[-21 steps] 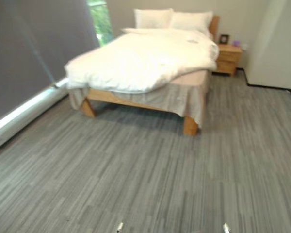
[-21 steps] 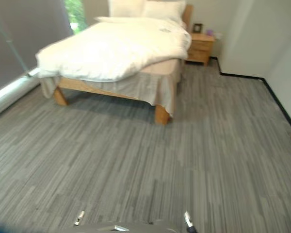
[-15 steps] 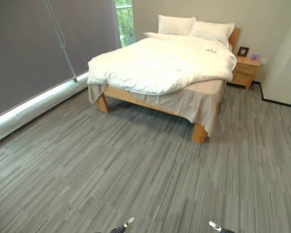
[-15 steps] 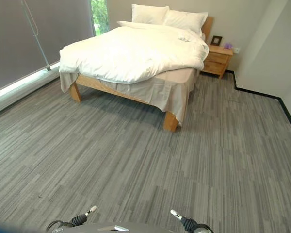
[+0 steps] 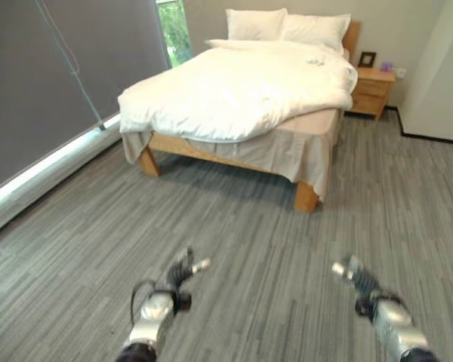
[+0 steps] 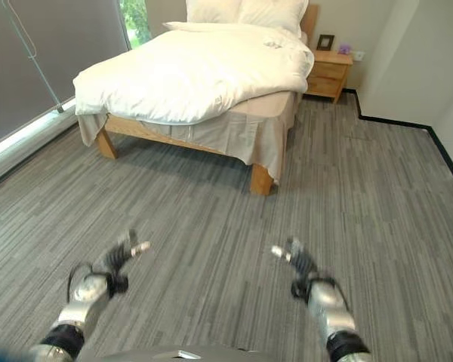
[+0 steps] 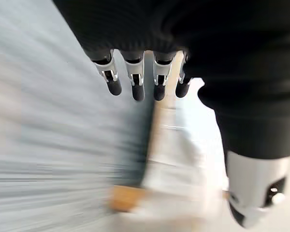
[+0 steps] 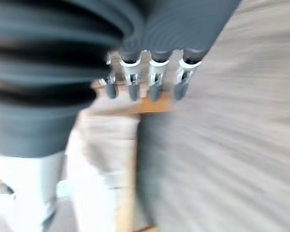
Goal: Making the bed.
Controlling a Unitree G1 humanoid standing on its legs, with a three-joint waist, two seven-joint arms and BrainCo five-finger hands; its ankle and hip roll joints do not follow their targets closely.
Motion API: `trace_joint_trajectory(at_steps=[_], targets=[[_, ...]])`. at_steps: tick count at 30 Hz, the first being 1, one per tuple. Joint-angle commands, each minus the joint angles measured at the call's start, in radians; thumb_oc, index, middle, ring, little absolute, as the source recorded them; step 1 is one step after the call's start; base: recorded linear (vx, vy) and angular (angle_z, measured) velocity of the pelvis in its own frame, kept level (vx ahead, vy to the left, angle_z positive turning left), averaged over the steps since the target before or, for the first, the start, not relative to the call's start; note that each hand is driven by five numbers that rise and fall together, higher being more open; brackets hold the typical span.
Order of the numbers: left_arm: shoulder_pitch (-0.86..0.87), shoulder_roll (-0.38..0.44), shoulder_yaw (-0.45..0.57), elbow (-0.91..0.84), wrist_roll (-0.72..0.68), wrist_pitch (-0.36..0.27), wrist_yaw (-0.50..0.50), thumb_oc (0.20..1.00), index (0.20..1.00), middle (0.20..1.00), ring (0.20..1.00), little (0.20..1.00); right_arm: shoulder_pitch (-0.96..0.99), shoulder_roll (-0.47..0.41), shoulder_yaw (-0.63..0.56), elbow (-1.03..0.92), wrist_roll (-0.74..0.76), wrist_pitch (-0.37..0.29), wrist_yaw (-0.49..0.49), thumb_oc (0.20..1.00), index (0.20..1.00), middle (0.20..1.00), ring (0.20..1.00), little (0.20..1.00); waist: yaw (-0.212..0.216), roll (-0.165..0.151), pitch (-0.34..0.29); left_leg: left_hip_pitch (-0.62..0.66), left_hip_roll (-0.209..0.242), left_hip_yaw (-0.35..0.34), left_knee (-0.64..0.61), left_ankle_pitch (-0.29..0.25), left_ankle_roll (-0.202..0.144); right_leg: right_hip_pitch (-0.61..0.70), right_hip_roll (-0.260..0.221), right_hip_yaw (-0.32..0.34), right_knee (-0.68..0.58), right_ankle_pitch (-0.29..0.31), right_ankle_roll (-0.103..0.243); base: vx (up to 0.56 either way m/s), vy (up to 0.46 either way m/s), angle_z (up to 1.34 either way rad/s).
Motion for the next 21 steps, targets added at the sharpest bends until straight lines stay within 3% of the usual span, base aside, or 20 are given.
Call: trace_joint_trajectory(at_steps=[1, 7, 10, 11, 12, 13, 15, 17, 18, 19, 20, 21], targets=[[-0.016, 0.019, -0.014, 0.064, -0.010, -0.024, 0.017, 1.000, 1.000, 1.000, 1.000, 1.000, -0.020, 0.018, 0.033, 0.009, 0.040, -0.019, -0.004, 1.000, 1.000, 1.000, 1.000, 1.000, -0.010, -0.060, 0.001, 0.019, 0.000, -0.069, -0.088, 0.031, -0.024, 0.097, -0.124, -0.014, -0.120, 0.149, 0.098, 0.01, 0.034, -0.04], [0.011, 0.012, 0.005, 0.027, -0.002, -0.029, 0.017, 1.000, 1.000, 1.000, 1.000, 1.000, -0.020, 0.007, 0.136, -0.053, -0.058, 0.018, 0.045, 1.000, 1.000, 1.000, 1.000, 1.000, 0.015, -0.061, 0.019, -0.006, -0.006, -0.052, -0.088, 0.030, -0.022, 0.077, -0.139, -0.013, -0.126, 0.158, 0.110, 0.02, 0.058, -0.06], [0.021, 0.012, 0.016, 0.038, 0.001, -0.027, 0.023, 1.000, 1.000, 1.000, 1.000, 1.000, -0.023, 0.021, 0.155, -0.062, -0.068, 0.025, 0.045, 1.000, 1.000, 1.000, 1.000, 1.000, 0.026, -0.056, 0.038, -0.018, -0.017, -0.052, -0.088, 0.023, -0.004, 0.036, -0.156, -0.006, -0.049, 0.139, 0.119, 0.05, 0.123, -0.08], [0.025, 0.012, 0.023, 0.035, 0.007, -0.026, 0.026, 1.000, 1.000, 1.000, 1.000, 1.000, -0.020, 0.027, 0.153, -0.064, -0.060, 0.025, 0.045, 1.000, 1.000, 1.000, 1.000, 1.000, 0.026, -0.052, 0.043, -0.018, -0.019, -0.054, -0.088, 0.019, 0.003, 0.014, -0.164, 0.000, 0.001, 0.139, 0.122, 0.07, 0.156, -0.04], [0.038, 0.020, 0.033, 0.027, 0.026, -0.021, 0.030, 1.000, 1.000, 1.000, 1.000, 1.000, -0.002, 0.036, 0.143, -0.083, -0.052, 0.024, 0.044, 1.000, 1.000, 1.000, 1.000, 1.000, 0.024, -0.046, 0.062, -0.012, -0.028, -0.062, -0.088, 0.015, 0.022, -0.043, -0.173, 0.022, 0.143, 0.180, 0.136, 0.07, 0.157, -0.07], [0.039, 0.021, 0.033, 0.027, 0.026, -0.021, 0.030, 1.000, 1.000, 1.000, 1.000, 1.000, -0.002, 0.037, 0.143, -0.083, -0.052, 0.024, 0.044, 1.000, 1.000, 1.000, 1.000, 1.000, 0.025, -0.047, 0.061, -0.013, -0.029, -0.061, -0.088, 0.016, 0.022, -0.047, -0.174, 0.024, 0.148, 0.177, 0.137, 0.09, 0.171, -0.08], [0.056, 0.033, 0.040, -0.009, 0.030, -0.011, 0.027, 1.000, 1.000, 1.000, 1.000, 1.000, 0.026, 0.038, 0.120, -0.133, -0.055, 0.024, 0.037, 1.000, 1.000, 1.000, 1.000, 1.000, 0.007, -0.033, 0.094, 0.002, -0.038, -0.088, -0.081, 0.008, 0.050, -0.153, -0.180, 0.073, 0.376, 0.277, 0.145, 0.07, 0.175, 0.04], [0.054, 0.043, 0.041, -0.018, 0.044, -0.010, 0.026, 1.000, 1.000, 1.000, 1.000, 1.000, 0.037, 0.039, 0.105, -0.158, -0.058, 0.019, 0.034, 1.000, 1.000, 1.000, 1.000, 1.000, -0.014, -0.011, 0.128, 0.018, -0.026, -0.090, -0.071, -0.009, 0.066, -0.266, -0.175, 0.085, 0.533, 0.302, 0.142, 0.15, 0.181, 0.06], [0.048, 0.047, 0.043, -0.022, 0.052, -0.010, 0.029, 1.000, 1.000, 1.000, 1.000, 1.000, 0.034, 0.038, 0.101, -0.160, -0.065, 0.021, 0.032, 1.000, 1.000, 1.000, 1.000, 1.000, -0.023, -0.004, 0.136, 0.029, -0.018, -0.088, -0.066, -0.011, 0.065, -0.313, -0.168, 0.073, 0.536, 0.289, 0.140, 0.60, 0.047, 0.08], [0.021, 0.047, 0.040, -0.010, 0.050, -0.012, 0.035, 1.000, 1.000, 1.000, 1.000, 1.000, 0.046, 0.042, 0.088, -0.163, -0.045, 0.028, 0.038, 1.000, 1.000, 1.000, 1.000, 1.000, -0.062, -0.011, 0.132, 0.115, -0.011, -0.102, -0.078, -0.048, 0.037, -0.386, -0.161, 0.039, 0.349, 0.253, 0.133, 0.55, -0.002, 0.02], [0.021, 0.046, 0.040, -0.009, 0.050, -0.012, 0.035, 1.000, 1.000, 1.000, 1.000, 1.000, 0.046, 0.041, 0.088, -0.164, -0.044, 0.028, 0.038, 1.000, 1.000, 1.000, 1.000, 1.000, -0.064, -0.006, 0.137, 0.124, -0.005, -0.104, -0.081, -0.050, 0.035, -0.376, -0.158, 0.033, 0.346, 0.251, 0.132, 0.69, -0.123, -0.10], [0.003, 0.047, 0.038, -0.005, 0.045, -0.020, 0.038, 1.000, 1.000, 1.000, 1.000, 1.000, 0.059, 0.036, 0.082, -0.161, -0.037, 0.022, 0.039, 1.000, 1.000, 1.000, 1.000, 1.000, -0.094, -0.011, 0.140, 0.175, 0.004, -0.135, -0.086, -0.069, 0.018, -0.382, -0.124, 0.035, 0.144, 0.266, 0.132, 0.46, -0.153, 0.05]])
